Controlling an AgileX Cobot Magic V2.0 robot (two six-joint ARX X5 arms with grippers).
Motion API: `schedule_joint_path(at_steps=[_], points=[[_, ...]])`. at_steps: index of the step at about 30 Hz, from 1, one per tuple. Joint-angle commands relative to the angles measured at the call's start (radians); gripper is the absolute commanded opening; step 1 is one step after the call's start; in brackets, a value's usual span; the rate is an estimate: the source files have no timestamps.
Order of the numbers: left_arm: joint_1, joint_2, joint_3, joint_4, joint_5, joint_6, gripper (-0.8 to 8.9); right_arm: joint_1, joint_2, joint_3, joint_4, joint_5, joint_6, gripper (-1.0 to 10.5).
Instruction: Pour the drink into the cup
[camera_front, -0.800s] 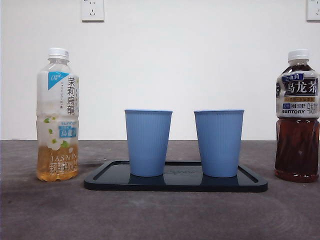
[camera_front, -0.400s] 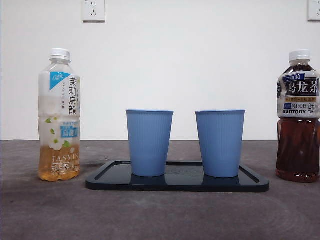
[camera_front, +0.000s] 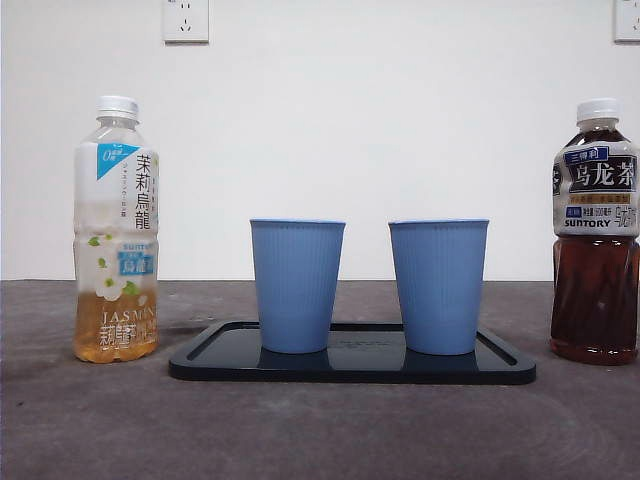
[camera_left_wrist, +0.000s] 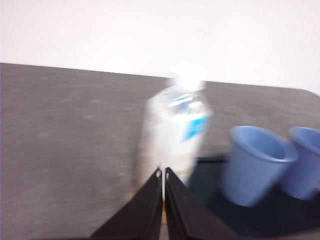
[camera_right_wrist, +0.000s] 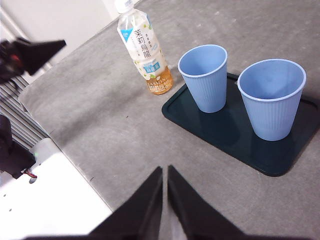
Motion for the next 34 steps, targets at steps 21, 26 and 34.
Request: schedule_joint_path(at_steps=[21, 26, 34], points=[[0.113, -0.114, -0.249, 0.069, -0.18, 0.087, 0.06, 0.005, 0.002, 0.013, 0.011, 0.0, -0.004, 0.1], [0.113, -0.113, -0.249, 0.069, -0.18, 0.087, 0.06, 0.005, 0.002, 0.013, 0.011, 0.0, -0.004, 0.1], [0.113, -0.113, -0.249, 0.069, -0.18, 0.087, 0.06, 0.005, 0.002, 0.013, 0.011, 0.0, -0.004, 0.1]])
